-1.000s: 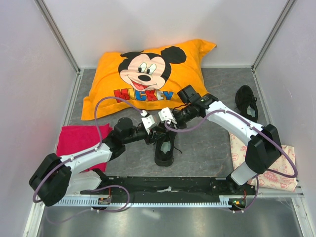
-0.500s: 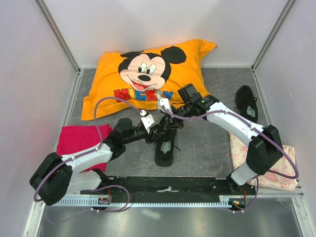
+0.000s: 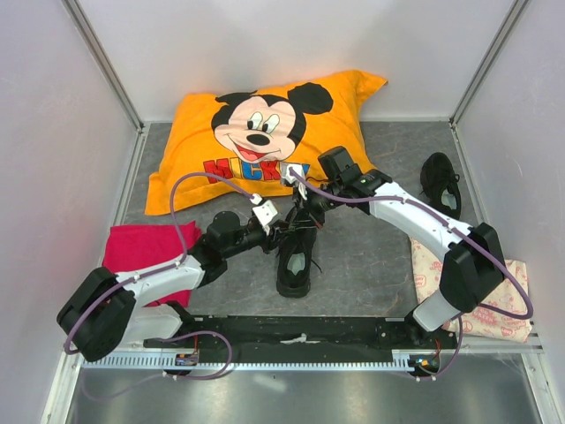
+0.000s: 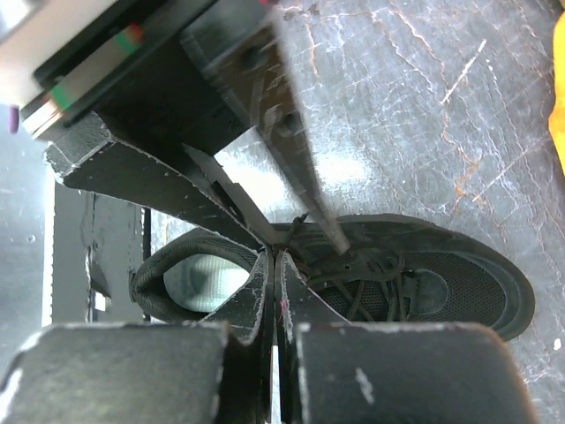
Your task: Tie the shoes
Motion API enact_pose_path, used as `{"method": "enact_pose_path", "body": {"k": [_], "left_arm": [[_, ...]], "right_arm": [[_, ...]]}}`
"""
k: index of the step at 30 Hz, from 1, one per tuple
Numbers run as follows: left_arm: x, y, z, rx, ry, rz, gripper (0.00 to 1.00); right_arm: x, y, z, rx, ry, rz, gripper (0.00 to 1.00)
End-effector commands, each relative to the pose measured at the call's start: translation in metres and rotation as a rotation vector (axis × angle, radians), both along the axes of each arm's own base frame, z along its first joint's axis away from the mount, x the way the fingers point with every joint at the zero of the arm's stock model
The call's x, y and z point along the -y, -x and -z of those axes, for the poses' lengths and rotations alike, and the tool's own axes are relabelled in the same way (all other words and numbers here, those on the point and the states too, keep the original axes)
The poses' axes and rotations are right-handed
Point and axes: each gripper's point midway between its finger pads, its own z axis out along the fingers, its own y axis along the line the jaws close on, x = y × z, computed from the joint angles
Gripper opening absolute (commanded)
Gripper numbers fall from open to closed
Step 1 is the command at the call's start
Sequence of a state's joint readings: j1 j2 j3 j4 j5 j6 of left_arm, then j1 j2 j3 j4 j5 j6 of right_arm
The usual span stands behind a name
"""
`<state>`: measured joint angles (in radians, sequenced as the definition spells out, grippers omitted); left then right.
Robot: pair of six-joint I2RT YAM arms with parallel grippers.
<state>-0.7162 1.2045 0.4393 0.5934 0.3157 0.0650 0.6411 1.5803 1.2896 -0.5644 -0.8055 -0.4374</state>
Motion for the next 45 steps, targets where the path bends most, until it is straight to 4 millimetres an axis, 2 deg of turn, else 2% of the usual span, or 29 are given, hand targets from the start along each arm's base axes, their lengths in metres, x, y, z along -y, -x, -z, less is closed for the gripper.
{"method": "enact_pose_path", "body": {"k": [1,3,7,8,17,23,26,29,30,34,42,43,44,45], "left_arm": [[0.004,-0.006,-0.019,0.041,0.047,-0.021,0.28],[0.002,-0.001,-0.019,0.042,0.051,-0.006,0.26],[0.001,0.009,-0.021,0.059,0.048,0.035,0.46],[0.002,0.011,-0.024,0.065,0.053,0.044,0.47],[0.001,0.003,-0.024,0.092,0.031,-0.007,0.48],[0.006,0.0,-0.022,0.115,0.017,-0.004,0.44],[0.007,0.002,-0.022,0.126,0.012,0.013,0.38],[0.007,0.005,-0.021,0.133,0.008,0.03,0.27],[0.007,0.006,-0.02,0.136,0.005,0.032,0.19],[0.005,0.008,-0.017,0.128,-0.007,0.036,0.03],[0.005,0.015,-0.015,0.136,-0.019,0.071,0.02],[0.006,0.017,-0.015,0.136,-0.018,0.085,0.02],[0.006,0.018,-0.014,0.135,-0.022,0.09,0.01],[0.006,0.019,-0.013,0.135,-0.025,0.094,0.02]], "right_arm": [[-0.001,-0.002,-0.001,-0.043,-0.009,0.049,0.0],[0.0,-0.003,0.001,-0.046,0.002,0.062,0.0],[0.0,-0.004,0.004,-0.054,0.008,0.076,0.0],[-0.001,-0.005,0.004,-0.056,0.006,0.081,0.0],[-0.004,-0.007,0.006,-0.121,0.001,0.141,0.0],[-0.003,-0.005,0.008,-0.16,0.003,0.166,0.0],[-0.003,-0.004,0.009,-0.177,0.005,0.176,0.0],[-0.001,-0.004,0.009,-0.185,0.005,0.185,0.0],[-0.001,-0.004,0.008,-0.187,0.005,0.186,0.0],[0.001,-0.004,0.008,-0.2,0.003,0.191,0.0],[0.006,-0.004,0.01,-0.209,0.006,0.195,0.0],[0.006,-0.004,0.008,-0.206,0.005,0.19,0.04],[0.006,-0.005,0.009,-0.203,0.005,0.19,0.18],[0.006,-0.006,0.007,-0.198,0.001,0.189,0.25]]}}
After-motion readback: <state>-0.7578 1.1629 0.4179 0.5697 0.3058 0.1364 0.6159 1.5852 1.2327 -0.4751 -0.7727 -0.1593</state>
